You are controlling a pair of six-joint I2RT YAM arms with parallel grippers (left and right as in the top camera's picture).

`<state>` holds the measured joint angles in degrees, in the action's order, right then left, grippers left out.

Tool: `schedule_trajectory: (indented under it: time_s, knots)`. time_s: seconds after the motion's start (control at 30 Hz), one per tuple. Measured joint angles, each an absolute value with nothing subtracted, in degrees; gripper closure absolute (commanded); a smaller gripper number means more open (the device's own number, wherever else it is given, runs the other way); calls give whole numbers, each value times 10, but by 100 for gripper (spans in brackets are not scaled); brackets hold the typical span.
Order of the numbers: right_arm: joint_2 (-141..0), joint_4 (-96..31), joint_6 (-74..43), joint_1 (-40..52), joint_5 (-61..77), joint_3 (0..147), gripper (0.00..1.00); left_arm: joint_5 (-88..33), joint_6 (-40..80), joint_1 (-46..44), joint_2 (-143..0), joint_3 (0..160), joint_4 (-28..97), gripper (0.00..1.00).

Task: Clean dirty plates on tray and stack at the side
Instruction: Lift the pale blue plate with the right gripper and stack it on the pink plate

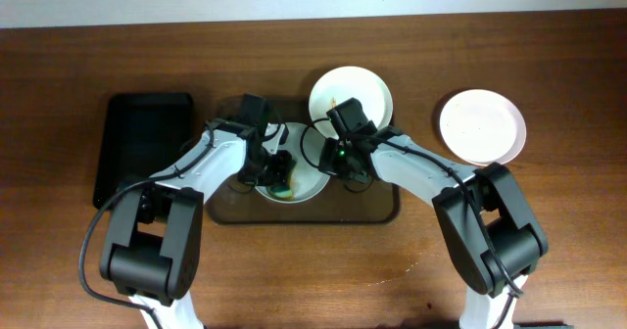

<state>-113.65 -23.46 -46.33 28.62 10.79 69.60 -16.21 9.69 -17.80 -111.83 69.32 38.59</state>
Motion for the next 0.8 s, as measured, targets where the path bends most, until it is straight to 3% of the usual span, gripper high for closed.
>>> schedule_trajectory:
  time_s: [0.2, 0.5, 0.63, 0.8]
  knots:
    - [-1136, -229, -473, 285, 104, 696, 95, -170, 110, -140, -1133, 689, 238, 99]
    - [-1137, -241, -439, 284, 113, 702, 96, -115, 122, -63, -1109, 861, 380, 99]
    - [-1134, -366, -344, 296, 126, 754, 96, -103, 122, 8, -1063, 881, 399, 99]
    - [-1058, -470, -279, 355, -18, 826, 96, -69, 123, 29, -1064, 880, 423, 99]
